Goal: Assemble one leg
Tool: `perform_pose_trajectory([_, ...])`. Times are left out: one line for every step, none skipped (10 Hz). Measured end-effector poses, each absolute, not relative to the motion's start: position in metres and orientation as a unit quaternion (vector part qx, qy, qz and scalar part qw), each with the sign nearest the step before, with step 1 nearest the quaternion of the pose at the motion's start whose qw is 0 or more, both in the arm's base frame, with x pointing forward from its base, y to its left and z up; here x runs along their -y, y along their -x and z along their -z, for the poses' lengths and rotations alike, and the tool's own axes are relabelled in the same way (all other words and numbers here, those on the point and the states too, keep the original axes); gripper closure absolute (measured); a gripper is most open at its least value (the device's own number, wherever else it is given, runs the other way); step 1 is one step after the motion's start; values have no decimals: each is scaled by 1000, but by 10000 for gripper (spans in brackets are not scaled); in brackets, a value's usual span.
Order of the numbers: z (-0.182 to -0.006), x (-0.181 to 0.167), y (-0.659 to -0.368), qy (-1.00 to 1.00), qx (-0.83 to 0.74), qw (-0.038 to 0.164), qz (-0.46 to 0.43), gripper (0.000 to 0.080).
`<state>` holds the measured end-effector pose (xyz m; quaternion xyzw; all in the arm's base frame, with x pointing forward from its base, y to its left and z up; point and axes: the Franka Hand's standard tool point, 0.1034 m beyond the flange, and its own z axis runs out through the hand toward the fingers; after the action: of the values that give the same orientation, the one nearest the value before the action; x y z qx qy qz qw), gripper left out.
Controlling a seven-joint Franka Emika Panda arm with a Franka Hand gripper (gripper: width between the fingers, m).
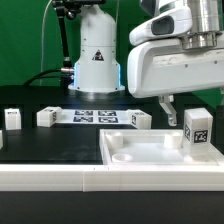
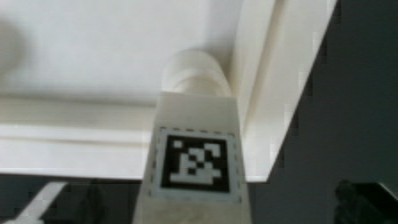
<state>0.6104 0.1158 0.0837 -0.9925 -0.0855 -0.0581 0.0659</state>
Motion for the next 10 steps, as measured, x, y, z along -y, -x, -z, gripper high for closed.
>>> perform_pose_trajectory([-84, -114, -611, 993, 89, 68, 28, 151])
perform_pose_trajectory([-83, -111, -611, 994, 89, 68, 12, 151])
perform_pose_trajectory([-81, -111, -606, 993, 86, 71, -24, 151])
perform_pose_trajectory([-82, -112, -608, 994, 81, 73, -29, 151])
perform_pose_trajectory([-82, -112, -611, 994, 80, 71, -19, 151])
perform_pose_trajectory([-82, -112, -611, 994, 80, 71, -19, 151])
perform_pose_trajectory([-82, -112, -611, 994, 80, 71, -19, 151])
perform_pose_trajectory([-82, -112, -611, 994, 80, 71, -19, 151])
perform_pose_trajectory([-82, -112, -612, 994, 80, 71, -18, 151])
perform_pose_trajectory([-85, -112, -615, 994, 79, 72, -15, 151])
